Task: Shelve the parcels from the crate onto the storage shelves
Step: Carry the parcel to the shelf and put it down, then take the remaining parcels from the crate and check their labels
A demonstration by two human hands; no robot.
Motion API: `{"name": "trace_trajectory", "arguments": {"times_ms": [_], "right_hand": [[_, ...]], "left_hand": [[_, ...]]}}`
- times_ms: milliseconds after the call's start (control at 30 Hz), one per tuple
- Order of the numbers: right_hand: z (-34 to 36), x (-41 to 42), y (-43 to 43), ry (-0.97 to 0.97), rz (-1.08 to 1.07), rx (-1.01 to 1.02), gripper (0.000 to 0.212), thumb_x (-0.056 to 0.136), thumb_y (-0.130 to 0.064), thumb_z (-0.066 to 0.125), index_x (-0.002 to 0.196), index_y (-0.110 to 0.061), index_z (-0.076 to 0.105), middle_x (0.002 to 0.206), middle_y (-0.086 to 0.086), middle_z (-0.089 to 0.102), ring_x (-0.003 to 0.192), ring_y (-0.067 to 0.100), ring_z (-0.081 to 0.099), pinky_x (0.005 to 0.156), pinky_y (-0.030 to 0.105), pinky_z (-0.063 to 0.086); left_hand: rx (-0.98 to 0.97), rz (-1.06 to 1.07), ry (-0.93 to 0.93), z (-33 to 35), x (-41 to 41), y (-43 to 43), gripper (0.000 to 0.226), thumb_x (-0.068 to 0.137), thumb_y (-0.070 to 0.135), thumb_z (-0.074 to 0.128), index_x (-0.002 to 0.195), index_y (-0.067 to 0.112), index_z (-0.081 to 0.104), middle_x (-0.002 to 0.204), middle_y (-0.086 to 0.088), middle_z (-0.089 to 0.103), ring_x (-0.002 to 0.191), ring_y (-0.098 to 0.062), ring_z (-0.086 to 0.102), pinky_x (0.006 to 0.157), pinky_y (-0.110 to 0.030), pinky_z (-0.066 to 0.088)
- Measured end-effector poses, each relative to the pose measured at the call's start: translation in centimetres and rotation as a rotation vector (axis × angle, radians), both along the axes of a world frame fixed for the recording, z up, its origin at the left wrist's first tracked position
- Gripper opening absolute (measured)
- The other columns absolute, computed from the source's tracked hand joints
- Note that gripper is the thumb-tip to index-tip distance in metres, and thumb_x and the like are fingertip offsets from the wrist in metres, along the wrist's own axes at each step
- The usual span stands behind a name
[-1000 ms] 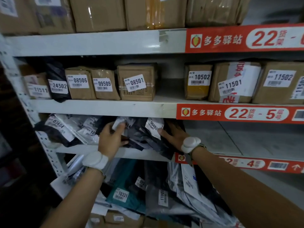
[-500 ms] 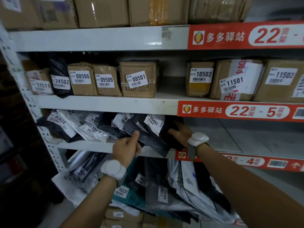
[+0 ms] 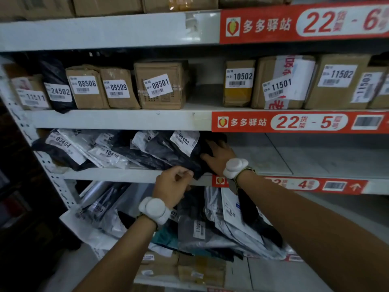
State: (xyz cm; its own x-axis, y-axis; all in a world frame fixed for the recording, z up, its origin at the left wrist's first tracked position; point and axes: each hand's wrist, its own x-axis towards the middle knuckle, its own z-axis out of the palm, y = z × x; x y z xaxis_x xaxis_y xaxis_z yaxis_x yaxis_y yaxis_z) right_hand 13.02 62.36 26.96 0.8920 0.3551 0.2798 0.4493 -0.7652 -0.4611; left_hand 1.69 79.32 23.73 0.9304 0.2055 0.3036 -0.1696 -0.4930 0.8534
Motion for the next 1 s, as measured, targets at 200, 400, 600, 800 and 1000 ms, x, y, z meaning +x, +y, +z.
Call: {"name": "trace_trajectory", "arguments": {"times_ms": [200,400,600,800,1000], "right_hand": [[-3.2,-6.0,-5.5,-0.358,0.163,0.192,0.032,0.094,-0.01,0.052,0.124,-0.009,0.064,0.131,0.013,0.057,0.119,0.033,0.053,0.102,0.041,0.045],[-6.4,-10.1,-15.0,-0.612,0.086,-0.009,0.029,0.086,-0.014,0.059,0.112,-0.012,0.07,0.12,0.011,0.066,0.109,0.033,0.058,0.097,0.046,0.045],[-11.2,-12.2,-26.4,-0.35,0.173,-0.284,0.052,0.094,-0.049,0.048,0.134,-0.017,0.058,0.141,0.014,0.052,0.13,0.035,0.048,0.112,0.057,0.032],[-17.2,-14.8,-35.3,-0.177,0.198,-0.31,0.05,0.092,-0.036,0.057,0.14,-0.02,0.053,0.149,0.015,0.046,0.135,0.037,0.046,0.114,0.061,0.027],[-19.5,-17.1,-41.7,0.011,0.226,-0.405,0.068,0.096,-0.036,0.057,0.156,-0.028,0.024,0.165,0.006,0.013,0.151,0.03,0.017,0.124,0.047,0.009]], "left_hand": [[0.361,-0.194,0.174,-1.9,-1.4,-2.4,0.018,0.093,0.04,0.063,0.105,0.028,0.069,0.1,0.007,0.073,0.085,-0.01,0.068,0.078,-0.035,0.059],[0.688,-0.203,0.356,-4.9,-2.8,-10.7,0.049,0.091,0.051,0.057,0.138,0.038,0.048,0.129,0.004,0.063,0.111,-0.021,0.063,0.086,-0.035,0.055],[0.84,-0.237,0.262,-8.5,-5.4,-19.8,0.077,0.093,0.056,0.053,0.156,0.03,0.017,0.162,0.002,0.021,0.149,-0.021,0.02,0.12,-0.037,0.022],[0.909,-0.225,0.35,-12.8,-7.8,-27.1,0.091,0.08,0.072,0.033,0.157,0.026,0.016,0.163,-0.004,0.018,0.15,-0.022,0.019,0.12,-0.038,0.015],[0.976,-0.267,0.421,-14.2,-10.1,-32.1,0.087,0.084,0.065,0.044,0.156,0.023,0.018,0.162,-0.005,0.022,0.148,-0.024,0.021,0.12,-0.04,0.017]]}}
